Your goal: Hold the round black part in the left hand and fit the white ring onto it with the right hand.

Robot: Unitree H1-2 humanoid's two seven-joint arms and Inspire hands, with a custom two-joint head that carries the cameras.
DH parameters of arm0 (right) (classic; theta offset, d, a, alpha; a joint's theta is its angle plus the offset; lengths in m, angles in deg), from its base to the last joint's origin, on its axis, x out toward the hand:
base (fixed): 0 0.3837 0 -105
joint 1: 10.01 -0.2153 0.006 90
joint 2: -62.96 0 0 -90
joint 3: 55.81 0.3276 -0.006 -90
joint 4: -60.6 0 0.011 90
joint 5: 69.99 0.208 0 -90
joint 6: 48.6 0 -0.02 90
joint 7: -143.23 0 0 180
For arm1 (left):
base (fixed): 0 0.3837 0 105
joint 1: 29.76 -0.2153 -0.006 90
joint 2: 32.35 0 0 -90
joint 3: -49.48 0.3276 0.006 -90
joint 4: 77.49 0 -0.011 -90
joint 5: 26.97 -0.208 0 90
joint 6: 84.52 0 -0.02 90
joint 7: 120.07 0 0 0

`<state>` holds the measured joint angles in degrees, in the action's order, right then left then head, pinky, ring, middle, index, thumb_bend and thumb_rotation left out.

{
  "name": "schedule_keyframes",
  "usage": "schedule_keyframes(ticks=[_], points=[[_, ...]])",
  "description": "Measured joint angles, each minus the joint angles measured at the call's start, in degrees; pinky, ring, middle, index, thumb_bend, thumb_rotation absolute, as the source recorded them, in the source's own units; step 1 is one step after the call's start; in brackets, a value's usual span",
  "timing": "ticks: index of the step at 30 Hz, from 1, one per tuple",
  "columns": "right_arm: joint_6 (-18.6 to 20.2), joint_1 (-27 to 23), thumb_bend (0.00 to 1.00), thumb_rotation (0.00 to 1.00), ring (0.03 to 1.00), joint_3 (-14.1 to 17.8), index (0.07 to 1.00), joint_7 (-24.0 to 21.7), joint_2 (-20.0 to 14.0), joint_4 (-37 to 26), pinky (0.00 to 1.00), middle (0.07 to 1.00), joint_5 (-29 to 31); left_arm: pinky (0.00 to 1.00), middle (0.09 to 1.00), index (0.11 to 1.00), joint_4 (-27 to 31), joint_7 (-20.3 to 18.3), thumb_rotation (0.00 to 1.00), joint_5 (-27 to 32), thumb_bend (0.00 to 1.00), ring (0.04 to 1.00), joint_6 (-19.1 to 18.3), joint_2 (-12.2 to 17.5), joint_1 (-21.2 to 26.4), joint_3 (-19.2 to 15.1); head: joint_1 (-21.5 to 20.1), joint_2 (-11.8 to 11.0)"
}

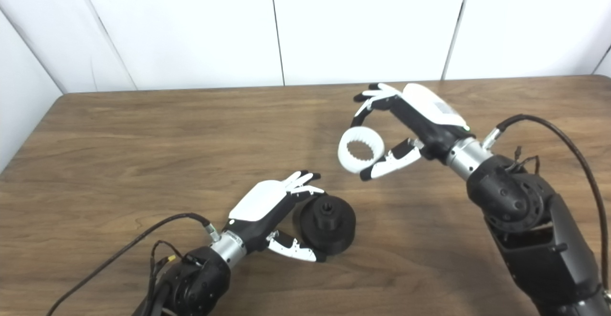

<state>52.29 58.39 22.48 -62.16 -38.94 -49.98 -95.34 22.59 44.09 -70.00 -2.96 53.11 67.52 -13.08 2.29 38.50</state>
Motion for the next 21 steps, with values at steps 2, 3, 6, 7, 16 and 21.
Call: schedule_keyframes(ticks=[2, 3, 6, 7, 16, 21], points=[[0.4, 0.1, 0.82, 0.18, 0.955, 0.0, 0.574, -0.8, 0.0, -1.1, 0.83, 0.854, -0.1, 0.91, 0.975, 0.773, 0.0, 0.0, 0.36, 0.0, 0.96, 1.0, 0.0, 0.0, 0.0, 0.0, -0.1, 0.0], [0.5, 0.1, 0.82, 0.18, 0.955, -0.2, 0.573, -1.2, 0.0, -1.6, 0.82, 0.854, 0.0, 0.91, 0.975, 0.773, 0.0, 0.0, 0.36, 0.0, 0.96, 1.0, 0.0, 0.0, 0.0, 0.0, -0.1, 0.0], [1.7, 0.3, 0.82, 0.19, 0.958, -0.3, 0.571, -2.4, 0.1, -2.8, 0.82, 0.857, 0.0, 0.91, 0.972, 0.77, 0.0, 0.0, 0.36, 0.0, 0.96, 1.0, 0.0, 0.0, 0.0, 0.0, -0.2, 0.1], [1.9, 0.5, 0.82, 0.19, 0.959, -0.3, 0.571, -2.8, 0.1, -3.4, 0.82, 0.859, 0.0, 0.91, 0.971, 0.769, 0.0, 0.0, 0.36, 0.0, 0.96, 1.0, 0.0, 0.0, 0.0, -0.1, -0.2, 0.1], [3.2, 1.5, 0.82, 0.21, 0.959, -1.0, 0.582, -5.1, 0.4, -6.7, 0.81, 0.865, 0.2, 0.91, 0.971, 0.769, 0.0, 0.0, 0.36, 0.1, 0.95, 1.0, 0.0, 0.0, 0.0, -0.1, -0.2, 0.3], [3.3, 2.3, 0.83, 0.21, 0.958, -2.0, 0.581, -5.5, 0.5, -7.3, 0.82, 0.864, 0.0, 0.9, 0.972, 0.772, 0.0, 0.0, 0.36, 0.0, 0.95, 1.0, 0.0, 0.0, 0.1, -0.1, 0.0, 0.4]])
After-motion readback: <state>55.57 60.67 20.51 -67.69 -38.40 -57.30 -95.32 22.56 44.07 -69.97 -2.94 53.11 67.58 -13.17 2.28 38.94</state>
